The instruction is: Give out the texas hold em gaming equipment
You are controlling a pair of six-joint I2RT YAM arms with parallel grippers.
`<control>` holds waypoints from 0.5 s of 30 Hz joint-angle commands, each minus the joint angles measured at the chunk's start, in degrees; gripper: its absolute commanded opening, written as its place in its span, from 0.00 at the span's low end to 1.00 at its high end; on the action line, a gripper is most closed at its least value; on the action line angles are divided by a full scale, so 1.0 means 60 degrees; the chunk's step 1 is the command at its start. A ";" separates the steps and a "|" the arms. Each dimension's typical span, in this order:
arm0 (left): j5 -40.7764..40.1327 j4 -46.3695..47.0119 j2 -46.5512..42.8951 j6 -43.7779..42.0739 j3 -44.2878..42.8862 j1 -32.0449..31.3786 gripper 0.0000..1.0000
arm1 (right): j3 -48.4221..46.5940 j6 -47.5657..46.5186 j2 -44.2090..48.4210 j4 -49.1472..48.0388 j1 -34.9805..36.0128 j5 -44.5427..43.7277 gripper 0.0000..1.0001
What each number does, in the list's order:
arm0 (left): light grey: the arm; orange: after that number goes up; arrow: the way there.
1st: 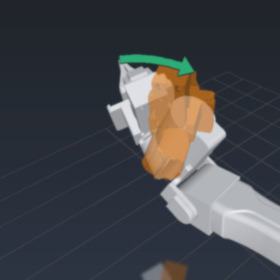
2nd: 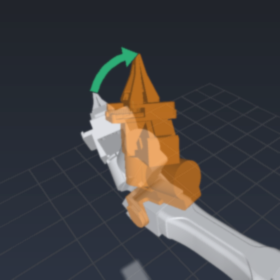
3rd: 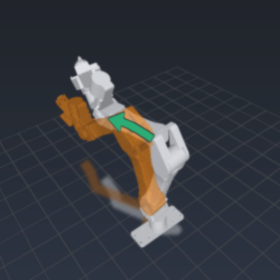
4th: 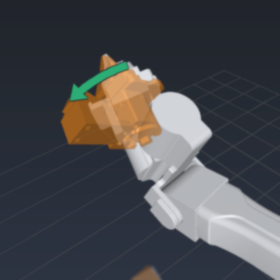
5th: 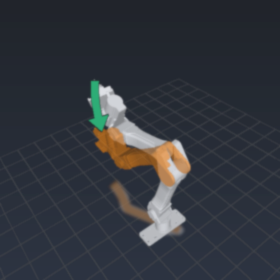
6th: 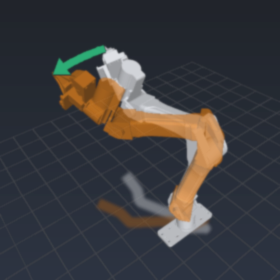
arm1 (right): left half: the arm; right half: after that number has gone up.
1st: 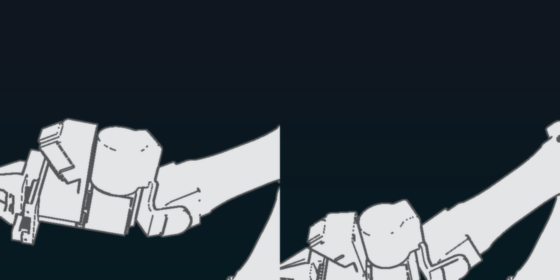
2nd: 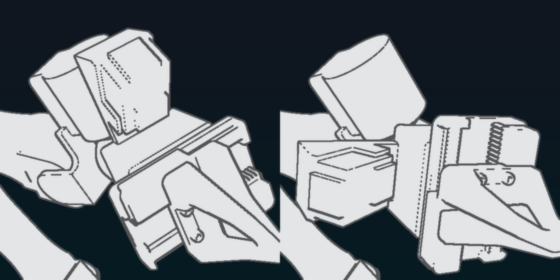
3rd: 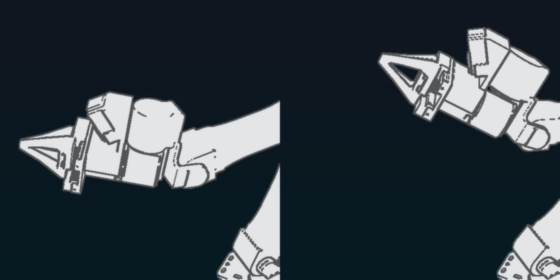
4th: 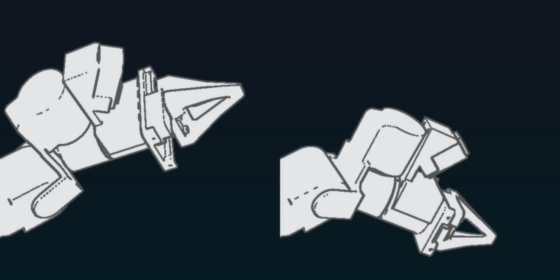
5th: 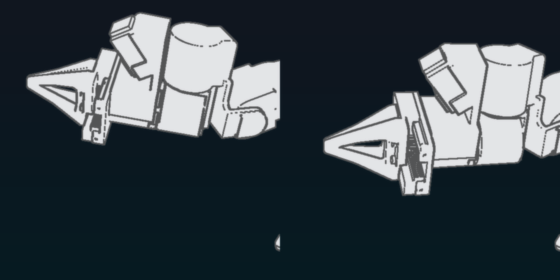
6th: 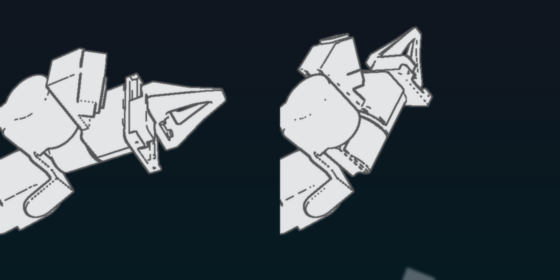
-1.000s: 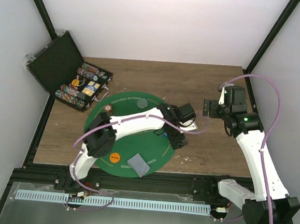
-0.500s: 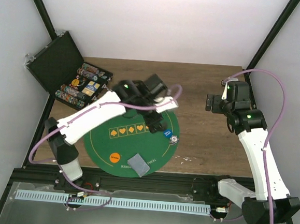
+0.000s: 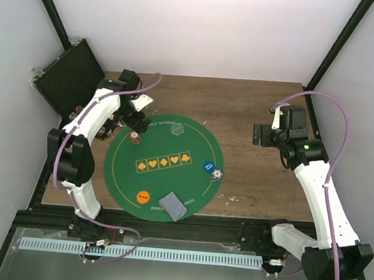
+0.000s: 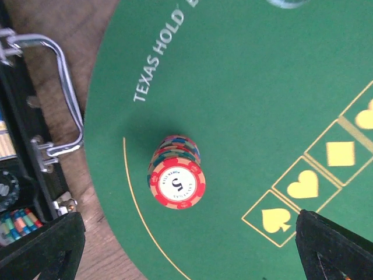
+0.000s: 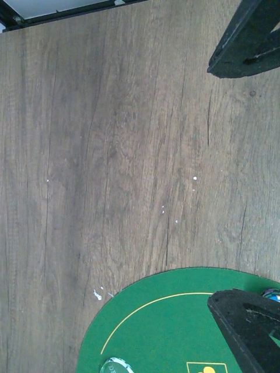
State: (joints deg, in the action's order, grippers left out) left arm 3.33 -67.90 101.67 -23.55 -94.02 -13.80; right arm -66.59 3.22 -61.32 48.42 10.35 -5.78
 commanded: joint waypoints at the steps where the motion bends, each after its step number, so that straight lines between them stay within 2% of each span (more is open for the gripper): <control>1: -0.0305 0.1046 0.0434 -0.0513 0.0787 0.0073 0.99 | -0.0050 -0.0215 0.0220 -0.0190 -0.0070 0.0085 1.00; 6: -0.0876 0.2027 0.0734 -0.0435 0.1189 0.0453 1.00 | 0.0047 -0.0254 0.0295 -0.0252 -0.0070 0.0183 1.00; 15: 0.0013 0.2465 0.1175 -0.0789 0.2215 0.0473 1.00 | 0.0114 -0.0290 0.0376 -0.0303 -0.0070 0.0194 1.00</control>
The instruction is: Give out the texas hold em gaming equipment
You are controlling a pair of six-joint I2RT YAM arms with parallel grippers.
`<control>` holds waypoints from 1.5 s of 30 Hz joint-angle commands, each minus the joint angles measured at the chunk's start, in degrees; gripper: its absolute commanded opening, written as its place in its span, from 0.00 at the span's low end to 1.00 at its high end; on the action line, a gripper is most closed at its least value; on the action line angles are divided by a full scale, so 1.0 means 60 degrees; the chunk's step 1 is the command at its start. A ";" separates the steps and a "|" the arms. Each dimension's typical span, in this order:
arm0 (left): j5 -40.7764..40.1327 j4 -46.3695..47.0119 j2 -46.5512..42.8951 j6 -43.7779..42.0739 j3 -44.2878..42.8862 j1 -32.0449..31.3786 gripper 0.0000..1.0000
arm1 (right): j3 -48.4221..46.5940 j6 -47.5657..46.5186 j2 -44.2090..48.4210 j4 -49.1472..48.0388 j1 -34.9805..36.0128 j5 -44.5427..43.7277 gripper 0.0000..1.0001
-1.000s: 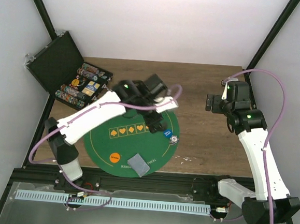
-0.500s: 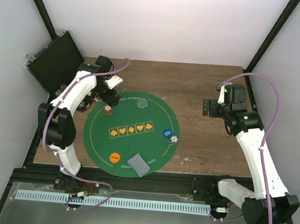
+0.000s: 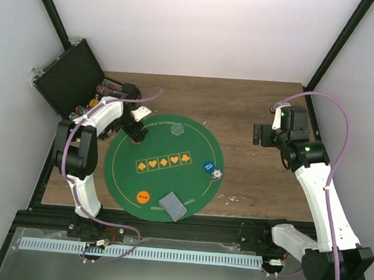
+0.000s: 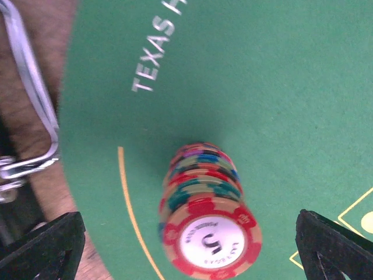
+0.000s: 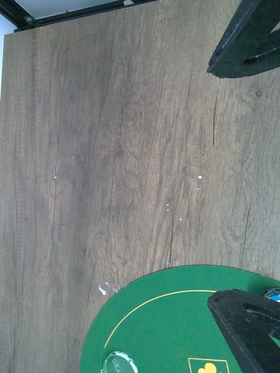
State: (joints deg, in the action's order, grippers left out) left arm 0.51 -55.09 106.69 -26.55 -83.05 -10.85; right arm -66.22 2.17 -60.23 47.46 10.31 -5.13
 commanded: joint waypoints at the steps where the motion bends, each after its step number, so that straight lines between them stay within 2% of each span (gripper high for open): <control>1: 0.0573 0.0357 0.0389 -0.0303 0.0429 -0.0016 1.00 | 0.0050 -0.0127 0.0181 -0.0143 -0.0064 0.0092 1.00; 6: 0.0679 0.0648 0.0480 -0.0358 0.0645 -0.0009 0.98 | 0.0046 -0.0134 0.0157 -0.0125 -0.0070 0.0115 1.00; 14: 0.0355 0.1282 0.0952 -0.0404 0.1057 -0.0009 0.73 | 0.0082 -0.0143 0.0223 -0.0174 -0.0064 0.0156 1.00; 21: 0.0254 0.1345 0.1020 -0.0541 0.1312 -0.0011 0.67 | 0.0135 -0.0204 0.0416 -0.0190 -0.0062 0.0169 1.00; 23: 0.0209 0.1454 0.1037 -0.0568 0.1402 -0.0018 0.62 | 0.0186 -0.0209 0.0463 -0.0208 -0.0065 0.0166 1.00; 29: 0.0507 0.1519 0.1166 -0.0570 0.1432 -0.0023 0.39 | 0.0176 -0.0209 0.0487 -0.0219 -0.0063 0.0195 1.00; 31: 0.0564 0.1507 0.1212 -0.0578 0.1460 -0.0023 0.25 | 0.0180 -0.0212 0.0519 -0.0227 -0.0061 0.0195 1.00; 33: 0.0587 0.1479 0.1216 -0.0596 0.1515 -0.0026 0.05 | 0.0207 -0.0223 0.0538 -0.0228 -0.0062 0.0170 1.00; 34: 0.0588 0.1477 0.1196 -0.0587 0.1532 -0.0023 0.00 | 0.0201 -0.0228 0.0545 -0.0221 -0.0062 0.0166 1.00; 45: 0.0409 0.0966 0.0392 -0.0817 0.2353 -0.0009 0.00 | 0.0150 -0.0244 0.0580 -0.0198 -0.0063 0.0210 1.00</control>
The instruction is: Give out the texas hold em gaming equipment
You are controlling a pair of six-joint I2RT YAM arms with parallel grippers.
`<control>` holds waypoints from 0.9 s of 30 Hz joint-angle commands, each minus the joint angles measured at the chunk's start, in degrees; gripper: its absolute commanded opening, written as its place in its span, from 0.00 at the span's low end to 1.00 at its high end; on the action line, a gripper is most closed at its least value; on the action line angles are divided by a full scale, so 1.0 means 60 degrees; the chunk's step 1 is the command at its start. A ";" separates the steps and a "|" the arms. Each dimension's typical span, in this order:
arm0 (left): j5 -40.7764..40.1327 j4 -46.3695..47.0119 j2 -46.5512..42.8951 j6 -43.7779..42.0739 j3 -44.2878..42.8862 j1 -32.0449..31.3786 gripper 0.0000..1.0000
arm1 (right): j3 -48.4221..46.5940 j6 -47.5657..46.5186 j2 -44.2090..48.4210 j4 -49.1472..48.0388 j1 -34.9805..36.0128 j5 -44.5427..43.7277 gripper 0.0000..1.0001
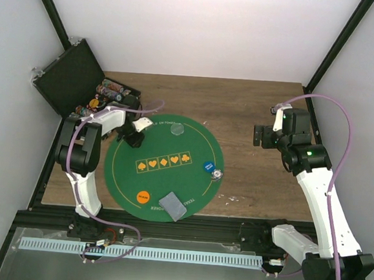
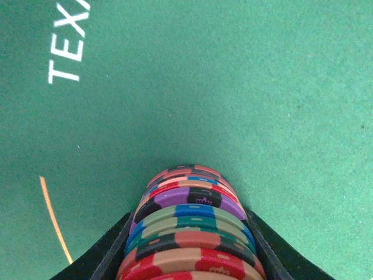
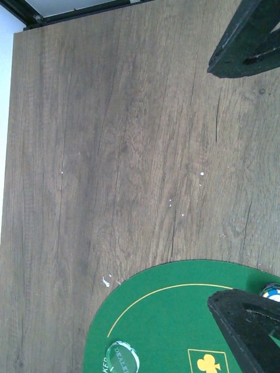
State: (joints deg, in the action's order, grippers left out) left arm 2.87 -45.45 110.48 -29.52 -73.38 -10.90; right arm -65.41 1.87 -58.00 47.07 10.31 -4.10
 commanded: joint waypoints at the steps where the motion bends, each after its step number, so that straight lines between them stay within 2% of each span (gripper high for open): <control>1: 0.0009 -0.0635 -0.0348 -0.0425 0.0929 -0.0010 0.00 | 0.0024 -0.0198 0.0224 -0.0126 -0.0068 0.0038 1.00; 20: 0.0237 -0.1327 -0.3306 -0.1553 0.4920 -0.0010 0.00 | 0.0120 -0.0222 0.0337 -0.0169 -0.0062 0.0223 1.00; 27: 0.0495 -0.1671 -0.4657 -0.1927 0.5856 -0.0212 0.00 | 0.0094 -0.0209 0.0281 -0.0145 -0.0063 0.0289 1.00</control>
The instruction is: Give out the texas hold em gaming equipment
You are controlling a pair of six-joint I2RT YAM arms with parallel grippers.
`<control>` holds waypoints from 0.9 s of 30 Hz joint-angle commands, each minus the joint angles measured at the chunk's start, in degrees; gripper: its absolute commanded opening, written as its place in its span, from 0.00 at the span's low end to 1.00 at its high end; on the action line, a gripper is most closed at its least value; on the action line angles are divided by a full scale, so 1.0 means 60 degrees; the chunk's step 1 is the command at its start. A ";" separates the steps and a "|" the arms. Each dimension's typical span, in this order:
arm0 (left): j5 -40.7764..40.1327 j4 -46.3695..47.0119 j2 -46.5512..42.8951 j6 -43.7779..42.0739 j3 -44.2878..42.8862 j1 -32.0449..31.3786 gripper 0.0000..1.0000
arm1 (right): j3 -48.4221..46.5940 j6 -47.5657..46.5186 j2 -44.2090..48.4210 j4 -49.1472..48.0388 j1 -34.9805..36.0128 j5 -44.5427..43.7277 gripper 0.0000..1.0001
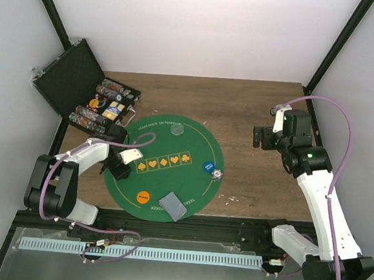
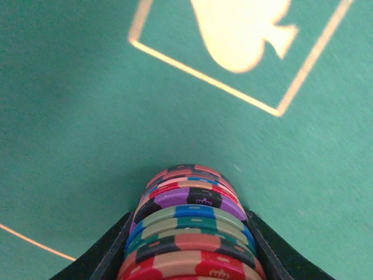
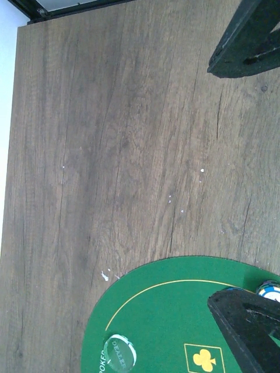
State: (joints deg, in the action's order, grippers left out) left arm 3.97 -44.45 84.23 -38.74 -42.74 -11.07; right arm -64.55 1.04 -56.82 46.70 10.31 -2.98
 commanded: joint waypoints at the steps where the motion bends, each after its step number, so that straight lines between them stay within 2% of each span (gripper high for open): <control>1: 0.0382 -0.1905 -0.0451 -0.0476 0.0748 -0.0276 0.00 | -0.0058 -0.0076 0.0073 -0.0082 -0.0066 0.0126 1.00; 5: 0.0565 -0.2171 -0.1108 -0.0815 0.0693 -0.0681 0.00 | -0.0084 -0.0071 0.0058 -0.0039 -0.0062 0.0160 1.00; 13: 0.0834 -0.2723 -0.1693 -0.2750 0.0709 -0.0806 0.00 | -0.0127 -0.0085 0.0122 0.0006 -0.0062 0.0175 1.00; 22: 0.0500 -0.0655 -0.2004 -0.2519 0.1224 -0.1052 0.00 | -0.0183 -0.0108 0.0046 0.0024 -0.0066 0.0166 1.00; 27: 0.0459 -0.0685 -0.2694 -0.3046 0.1825 -0.1288 0.00 | -0.0232 -0.0123 -0.0031 0.0005 -0.0062 0.0202 1.00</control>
State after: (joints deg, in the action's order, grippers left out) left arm 6.13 -49.69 70.81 -53.65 -33.63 -18.06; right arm -64.55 0.86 -56.84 46.72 10.31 -2.55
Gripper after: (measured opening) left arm 0.421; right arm 0.999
